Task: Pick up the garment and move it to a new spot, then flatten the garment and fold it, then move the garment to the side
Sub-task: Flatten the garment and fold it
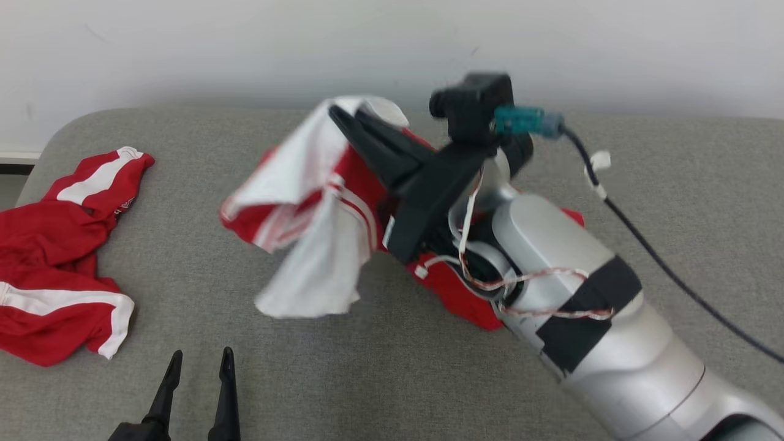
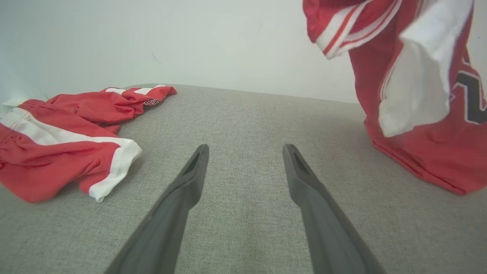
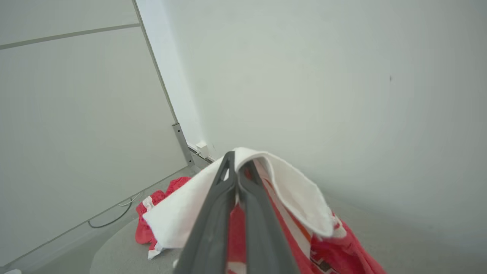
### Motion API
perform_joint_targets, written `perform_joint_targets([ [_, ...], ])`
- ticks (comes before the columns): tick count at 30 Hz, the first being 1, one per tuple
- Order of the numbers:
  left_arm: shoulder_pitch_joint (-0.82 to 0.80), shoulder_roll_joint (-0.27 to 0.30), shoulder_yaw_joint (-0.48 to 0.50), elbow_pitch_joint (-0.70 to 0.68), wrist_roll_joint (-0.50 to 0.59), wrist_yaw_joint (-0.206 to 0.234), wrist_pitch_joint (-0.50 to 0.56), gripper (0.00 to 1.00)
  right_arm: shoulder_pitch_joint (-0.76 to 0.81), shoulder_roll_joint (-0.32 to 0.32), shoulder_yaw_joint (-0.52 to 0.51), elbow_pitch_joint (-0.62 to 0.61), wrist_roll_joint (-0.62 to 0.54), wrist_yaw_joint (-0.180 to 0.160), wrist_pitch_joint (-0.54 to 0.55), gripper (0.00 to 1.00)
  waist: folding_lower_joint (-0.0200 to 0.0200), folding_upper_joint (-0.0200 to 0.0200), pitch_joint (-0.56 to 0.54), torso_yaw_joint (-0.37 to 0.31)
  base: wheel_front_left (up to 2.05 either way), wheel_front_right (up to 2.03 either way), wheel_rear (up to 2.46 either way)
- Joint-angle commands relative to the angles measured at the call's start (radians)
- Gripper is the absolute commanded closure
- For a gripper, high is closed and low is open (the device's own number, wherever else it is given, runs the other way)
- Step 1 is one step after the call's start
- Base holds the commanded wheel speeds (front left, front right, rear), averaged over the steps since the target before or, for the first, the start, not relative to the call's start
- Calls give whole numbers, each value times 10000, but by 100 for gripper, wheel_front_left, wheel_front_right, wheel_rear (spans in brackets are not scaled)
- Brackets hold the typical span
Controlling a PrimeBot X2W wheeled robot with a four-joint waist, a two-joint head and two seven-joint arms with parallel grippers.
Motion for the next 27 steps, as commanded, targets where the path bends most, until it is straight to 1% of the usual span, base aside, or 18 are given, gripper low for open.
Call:
perform_joint_targets([
  [1, 17, -11, 20, -45, 35, 14, -33, 0, -455, -3, 140, -162, 395, -22, -161, 100, 0, -1, 9, -21, 0, 0, 0],
  [6, 49, -13, 100, -85, 36, 14, -33, 0, -1961, -6, 544, -447, 1845, -22, -900, 100, 0, -1, 41, -120, 0, 0, 0],
  [7, 49, -13, 100, -85, 36, 14, -33, 0, -1961, -6, 544, -447, 1845, -22, -900, 100, 0, -1, 41, -120, 0, 0, 0],
  [9, 65, -13, 121, -101, 15, 14, -33, 0, -2510, -5, 607, -317, 2283, -22, -1301, 100, 0, -1, 46, -167, 0, 0, 0],
  [12, 84, -15, 99, -114, 0, 14, -33, 0, -3079, -6, 567, 137, 2646, -22, -1958, 100, 0, -1, 44, -246, 0, 0, 0],
  [14, 110, -12, 113, -123, -11, 14, -33, 0, -3128, -8, 485, 689, 2828, -22, -2221, 100, 0, -1, 32, -312, 0, 0, 0],
  [17, 151, -16, 101, -128, -28, 14, -33, 0, -2807, -5, 348, 1747, 2829, -22, -2299, 100, 0, -1, 10, -423, 0, 0, 0],
  [20, 221, -12, 82, -126, -28, 14, -33, 0, -2269, -13, 87, 3071, 2414, -22, -2380, 100, 0, -1, -7, -570, 0, 0, 0],
  [23, 259, -15, 26, -132, -12, 14, -33, 0, -1593, -118, -426, 4380, 1990, -22, -2783, 100, 0, -1, -33, -695, 0, 0, 0],
  [27, 269, -12, -68, -117, 55, 14, -33, 0, -785, -285, -1398, 5762, 1871, -22, -3495, 100, 0, -1, -76, -820, 0, 0, 0],
])
